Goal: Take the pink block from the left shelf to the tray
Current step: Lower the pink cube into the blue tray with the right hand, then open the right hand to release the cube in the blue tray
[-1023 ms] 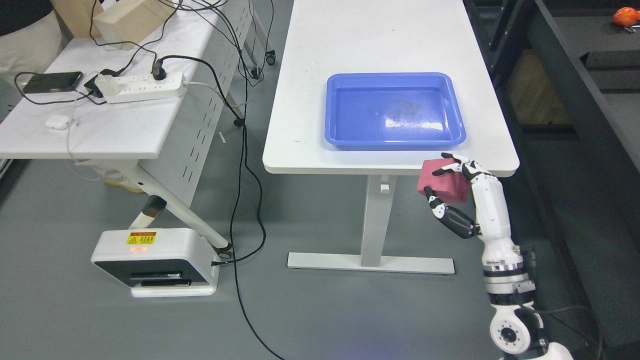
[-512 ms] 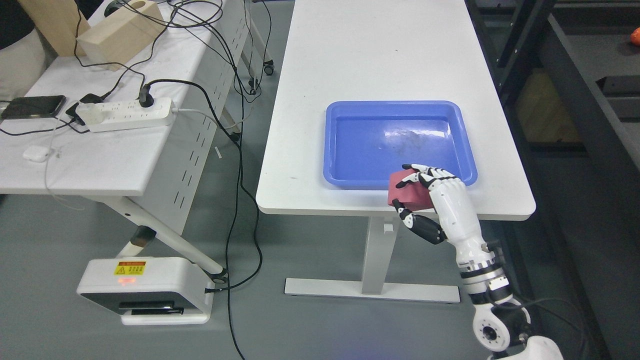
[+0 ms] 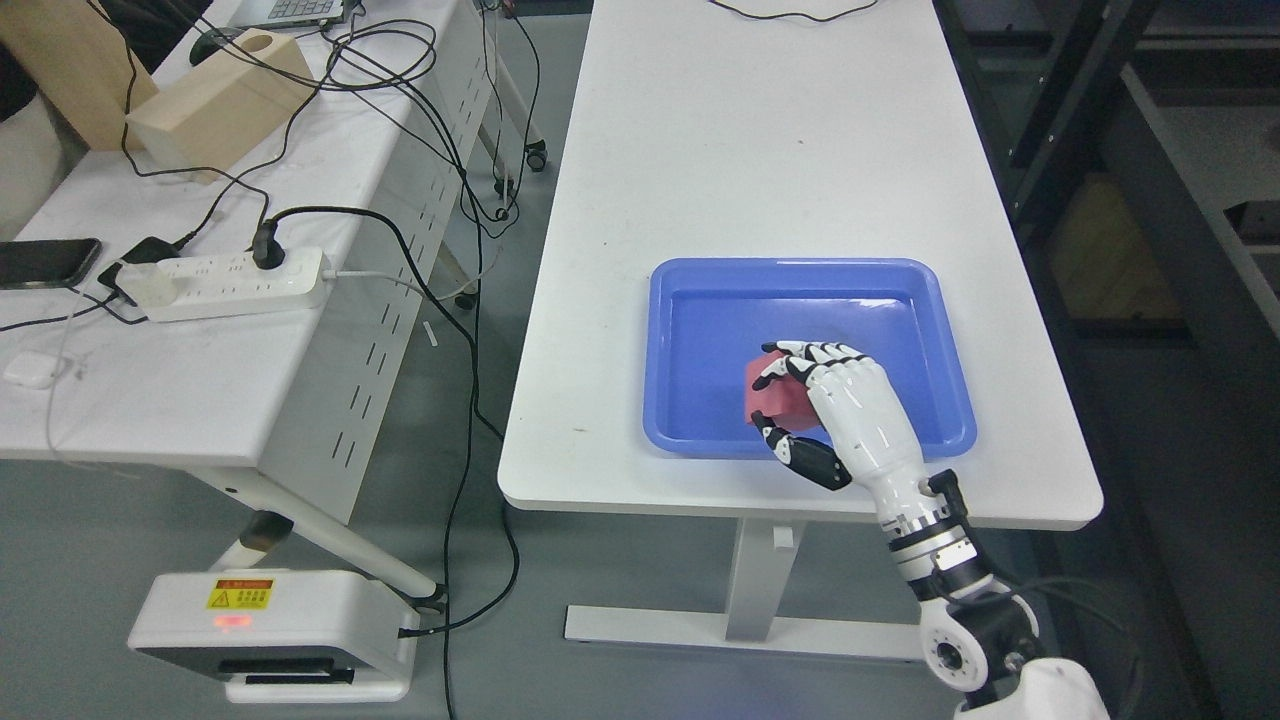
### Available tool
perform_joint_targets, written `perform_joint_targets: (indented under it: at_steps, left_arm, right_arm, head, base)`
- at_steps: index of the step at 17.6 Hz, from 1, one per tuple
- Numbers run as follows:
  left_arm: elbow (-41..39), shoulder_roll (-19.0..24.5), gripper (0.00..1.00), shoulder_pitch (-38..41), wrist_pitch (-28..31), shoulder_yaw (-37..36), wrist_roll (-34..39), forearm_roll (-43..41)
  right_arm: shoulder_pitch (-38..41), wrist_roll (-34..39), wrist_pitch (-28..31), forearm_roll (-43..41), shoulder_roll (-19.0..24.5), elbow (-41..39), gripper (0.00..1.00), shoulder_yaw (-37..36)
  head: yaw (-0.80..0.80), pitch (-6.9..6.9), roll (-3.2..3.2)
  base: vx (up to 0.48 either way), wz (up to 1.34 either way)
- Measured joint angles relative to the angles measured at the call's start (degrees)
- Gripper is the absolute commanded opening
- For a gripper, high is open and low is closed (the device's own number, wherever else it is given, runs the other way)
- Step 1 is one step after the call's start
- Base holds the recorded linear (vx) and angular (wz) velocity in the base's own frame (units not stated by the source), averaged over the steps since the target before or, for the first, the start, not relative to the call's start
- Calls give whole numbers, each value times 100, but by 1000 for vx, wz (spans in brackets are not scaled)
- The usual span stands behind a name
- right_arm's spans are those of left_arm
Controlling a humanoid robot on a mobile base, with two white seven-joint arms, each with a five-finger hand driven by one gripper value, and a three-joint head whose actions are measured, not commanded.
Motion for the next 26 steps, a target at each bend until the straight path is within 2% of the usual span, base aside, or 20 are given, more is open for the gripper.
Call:
perform_joint_targets:
  at_steps: [3, 4, 6, 10, 15, 18, 22, 24, 26]
  left_arm:
    - [0, 0, 100, 0, 0, 0, 0, 0]
    - [0, 0, 100, 0, 0, 0, 0, 0]
    - [0, 0, 100, 0, 0, 0, 0, 0]
    - [0, 0, 100, 0, 0, 0, 0, 0]
    - [0, 0, 100, 0, 0, 0, 0, 0]
    - [0, 0, 100, 0, 0, 0, 0, 0]
    - [0, 0, 100, 0, 0, 0, 0, 0]
    - [0, 0, 100, 0, 0, 0, 0, 0]
    - [0, 0, 100, 0, 0, 0, 0, 0]
  right_arm:
    - [-35, 87, 154, 98, 0, 13, 6, 83]
    - [-48, 91, 231, 149, 0, 18, 10, 112]
    - [-112, 106, 396, 208, 0, 26, 27, 147]
    - [-132, 107, 867, 253, 0, 44, 49, 213]
    - [-122, 82, 1034, 258, 0, 73, 62, 290]
    - [-116, 53, 1057, 197, 0, 104, 74, 323]
    - [-112, 132, 1073, -186, 0, 137, 84, 342]
    - [-110, 331, 1081, -435, 0, 148, 96, 342]
    - [-109, 571, 1165, -735, 0, 159, 99, 339]
  head:
    - [0, 0, 0]
    - [0, 0, 0]
    - [0, 0, 0]
    - [0, 1, 0]
    - [0, 1, 0]
    - [0, 1, 0]
    - [0, 1, 0]
    - [0, 1, 0]
    - [0, 1, 0]
  base:
    - [159, 0]
    - [121, 0]
    - [111, -1]
    - [81, 1]
    - [32, 0]
    - [0, 0]
    - [0, 0]
    - [0, 0]
    - [0, 0]
